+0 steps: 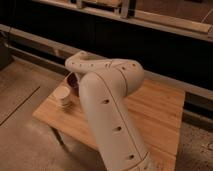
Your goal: Wipe the white sponge on the table
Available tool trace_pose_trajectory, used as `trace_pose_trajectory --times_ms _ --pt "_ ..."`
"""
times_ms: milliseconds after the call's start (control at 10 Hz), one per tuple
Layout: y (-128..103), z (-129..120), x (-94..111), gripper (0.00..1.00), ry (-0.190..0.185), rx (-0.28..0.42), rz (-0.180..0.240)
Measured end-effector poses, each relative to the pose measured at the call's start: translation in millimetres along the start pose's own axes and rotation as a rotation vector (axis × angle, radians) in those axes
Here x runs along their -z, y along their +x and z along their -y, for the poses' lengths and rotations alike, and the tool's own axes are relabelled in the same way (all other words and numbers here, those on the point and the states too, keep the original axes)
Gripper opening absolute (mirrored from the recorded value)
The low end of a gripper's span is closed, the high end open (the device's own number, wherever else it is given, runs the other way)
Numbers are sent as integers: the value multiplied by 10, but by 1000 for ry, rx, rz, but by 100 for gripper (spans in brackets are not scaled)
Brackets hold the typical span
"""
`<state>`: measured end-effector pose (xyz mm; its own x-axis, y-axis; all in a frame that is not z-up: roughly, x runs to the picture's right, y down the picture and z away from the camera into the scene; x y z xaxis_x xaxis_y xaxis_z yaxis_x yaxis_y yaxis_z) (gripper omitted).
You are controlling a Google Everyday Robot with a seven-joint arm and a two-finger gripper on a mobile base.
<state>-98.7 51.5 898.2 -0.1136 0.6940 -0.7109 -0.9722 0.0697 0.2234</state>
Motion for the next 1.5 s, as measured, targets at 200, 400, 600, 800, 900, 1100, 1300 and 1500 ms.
trace_pose_trajectory --times_ms 200,400,600,800,900,1100,1300,1500 --pt "16 -137 73 0 -8 24 13" --pt "79 -347 141 0 -26 55 24" --pt "186 -524 132 0 -46 78 17" --pt "289 -623 71 0 -59 87 -4" --pt "333 -685 38 0 -80 87 -16" --pt "431 -844 20 0 -119 95 -36" --pt "593 -993 15 0 -162 85 -77" --pt "734 -1050 8 0 -180 69 -109"
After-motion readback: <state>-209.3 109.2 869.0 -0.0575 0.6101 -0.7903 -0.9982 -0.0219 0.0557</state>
